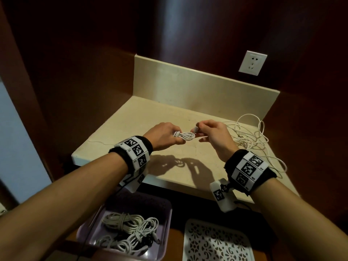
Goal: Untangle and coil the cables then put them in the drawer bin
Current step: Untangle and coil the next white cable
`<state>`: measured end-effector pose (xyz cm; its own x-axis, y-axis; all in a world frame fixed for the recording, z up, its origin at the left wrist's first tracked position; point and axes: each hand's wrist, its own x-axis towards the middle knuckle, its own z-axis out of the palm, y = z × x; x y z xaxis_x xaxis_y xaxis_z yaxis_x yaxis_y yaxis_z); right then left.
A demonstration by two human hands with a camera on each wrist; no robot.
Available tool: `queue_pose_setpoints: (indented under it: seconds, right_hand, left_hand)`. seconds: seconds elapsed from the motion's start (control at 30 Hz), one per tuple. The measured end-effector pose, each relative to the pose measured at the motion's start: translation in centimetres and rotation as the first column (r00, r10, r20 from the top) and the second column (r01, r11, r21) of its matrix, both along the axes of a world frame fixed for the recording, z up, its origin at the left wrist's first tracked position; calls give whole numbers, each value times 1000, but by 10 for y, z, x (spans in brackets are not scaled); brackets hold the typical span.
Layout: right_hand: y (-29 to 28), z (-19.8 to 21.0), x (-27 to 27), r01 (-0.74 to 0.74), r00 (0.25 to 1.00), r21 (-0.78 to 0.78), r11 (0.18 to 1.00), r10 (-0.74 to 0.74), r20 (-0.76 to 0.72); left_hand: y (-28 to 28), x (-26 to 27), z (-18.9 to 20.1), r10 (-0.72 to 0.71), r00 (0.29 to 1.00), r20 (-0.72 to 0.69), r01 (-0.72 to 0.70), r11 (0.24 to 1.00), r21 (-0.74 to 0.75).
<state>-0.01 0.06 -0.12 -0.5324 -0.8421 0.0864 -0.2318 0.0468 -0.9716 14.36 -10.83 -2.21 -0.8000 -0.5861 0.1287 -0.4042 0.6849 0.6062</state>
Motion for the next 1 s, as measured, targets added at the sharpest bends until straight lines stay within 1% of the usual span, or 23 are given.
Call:
queue_pose_setpoints:
  seconds: [0.1,0.17,0.27,0.33,0.5,0.73,0.83,0.9,1.0]
  right_hand:
    - [1,1,2,-31,999,-15,999,30,-37]
    - [3,1,3,-50,994,-8,999,49,-95]
    - [6,1,3,-90,970,28,996,94,-226]
    - [7,0,4,-119,956,50,992,128,-263]
    - [9,-4,3,-165,957,65,984,175,-232]
    - [5,-6,-1,-143,974,87,986,156,-166]
    - [4,-6,0,-142,979,79,987,152,-133]
    - [4,-6,0,-147,981,67,987,154,-120]
    - [4,-7,-1,-145,981,65,987,152,-123]
  left_hand:
    - [2,-1,0,26,999,31,-25,999,-23]
    - [4,-1,1,27,999,44,-27,999,-19]
    - [7,-1,3,19,999,42,-19,1000,16]
    - [8,0,4,19,999,25,-20,998,57]
    - [9,1,4,19,1000,-1,-19,990,136]
    - [7,-1,3,-29,999,-24,34,974,222]
    - [6,-2,4,-26,999,-42,37,963,268]
    - [4,-2,3,-25,999,-47,37,959,283]
    - [5,-2,0,-40,997,-65,56,962,266]
